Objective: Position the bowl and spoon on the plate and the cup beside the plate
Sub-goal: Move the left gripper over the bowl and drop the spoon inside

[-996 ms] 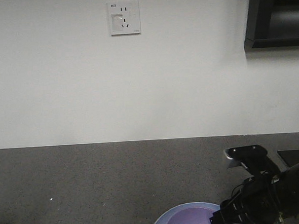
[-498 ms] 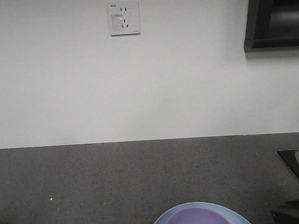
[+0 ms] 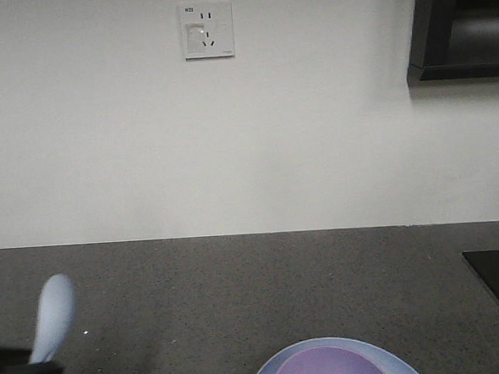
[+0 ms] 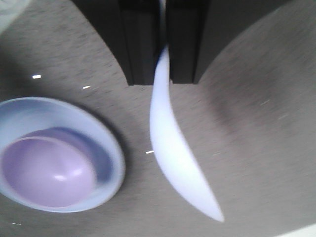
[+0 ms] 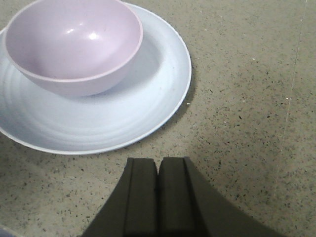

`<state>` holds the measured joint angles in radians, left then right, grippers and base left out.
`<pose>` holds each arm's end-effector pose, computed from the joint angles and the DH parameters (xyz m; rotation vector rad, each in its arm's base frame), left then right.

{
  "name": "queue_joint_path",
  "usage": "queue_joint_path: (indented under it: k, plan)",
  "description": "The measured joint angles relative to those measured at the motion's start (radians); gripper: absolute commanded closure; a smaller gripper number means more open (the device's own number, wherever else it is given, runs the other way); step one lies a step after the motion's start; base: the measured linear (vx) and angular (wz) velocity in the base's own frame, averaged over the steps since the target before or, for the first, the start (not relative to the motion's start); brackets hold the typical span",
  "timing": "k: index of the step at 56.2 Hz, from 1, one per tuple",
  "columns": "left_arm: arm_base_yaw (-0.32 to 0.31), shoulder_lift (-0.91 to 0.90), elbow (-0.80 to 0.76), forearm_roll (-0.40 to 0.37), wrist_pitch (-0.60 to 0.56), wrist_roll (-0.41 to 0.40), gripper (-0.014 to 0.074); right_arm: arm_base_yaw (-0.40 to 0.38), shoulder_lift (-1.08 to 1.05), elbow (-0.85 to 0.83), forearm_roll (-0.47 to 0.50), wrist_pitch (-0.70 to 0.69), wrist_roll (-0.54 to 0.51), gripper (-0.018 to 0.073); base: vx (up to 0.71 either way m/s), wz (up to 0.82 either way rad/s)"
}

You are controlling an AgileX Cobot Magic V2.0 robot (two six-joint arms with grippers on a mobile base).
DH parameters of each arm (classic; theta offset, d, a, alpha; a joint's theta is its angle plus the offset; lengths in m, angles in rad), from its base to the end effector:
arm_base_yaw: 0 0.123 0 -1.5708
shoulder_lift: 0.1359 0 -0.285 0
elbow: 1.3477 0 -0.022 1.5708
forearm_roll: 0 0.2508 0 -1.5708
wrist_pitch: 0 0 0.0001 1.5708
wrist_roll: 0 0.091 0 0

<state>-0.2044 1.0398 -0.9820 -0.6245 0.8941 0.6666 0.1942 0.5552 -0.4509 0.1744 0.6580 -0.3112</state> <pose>0.1864 -0.0810 0.3595 0.7333 2.1655 -0.5298 0.0987 0.0293 0.2663 -0.4647 2.1885 0.1306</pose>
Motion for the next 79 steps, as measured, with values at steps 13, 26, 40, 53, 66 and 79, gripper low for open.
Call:
queue_joint_path:
  k: [13,26,40,53,66,79]
  plan:
    - [-0.206,0.394,-0.279,-0.038,0.074,0.026,0.0596,0.000,-0.006,0.006,-0.003,-0.036,0.000,0.0568,0.00,0.00]
    - [-0.342,0.654,-0.469,-0.009,0.143,-0.050,0.0596,0.000,-0.006,0.006,-0.007,-0.054,0.000,0.0568,0.00,0.00]
    - [-0.431,0.783,-0.548,0.002,0.158,-0.107,0.0588,0.000,-0.006,0.006,-0.015,-0.073,0.000,0.0568,0.00,0.00]
    - [-0.450,0.836,-0.554,0.003,0.148,-0.146,0.0444,0.000,-0.006,0.006,-0.015,-0.090,0.000,0.0568,0.00,0.00]
    - [-0.452,0.838,-0.558,0.006,0.128,-0.146,0.0188,0.000,-0.006,0.006,-0.015,-0.092,0.000,0.0568,0.00,0.00]
    - [-0.457,0.838,-0.572,0.008,0.096,-0.146,0.0035,0.000,-0.006,0.006,-0.015,-0.092,0.000,0.0568,0.00,0.00]
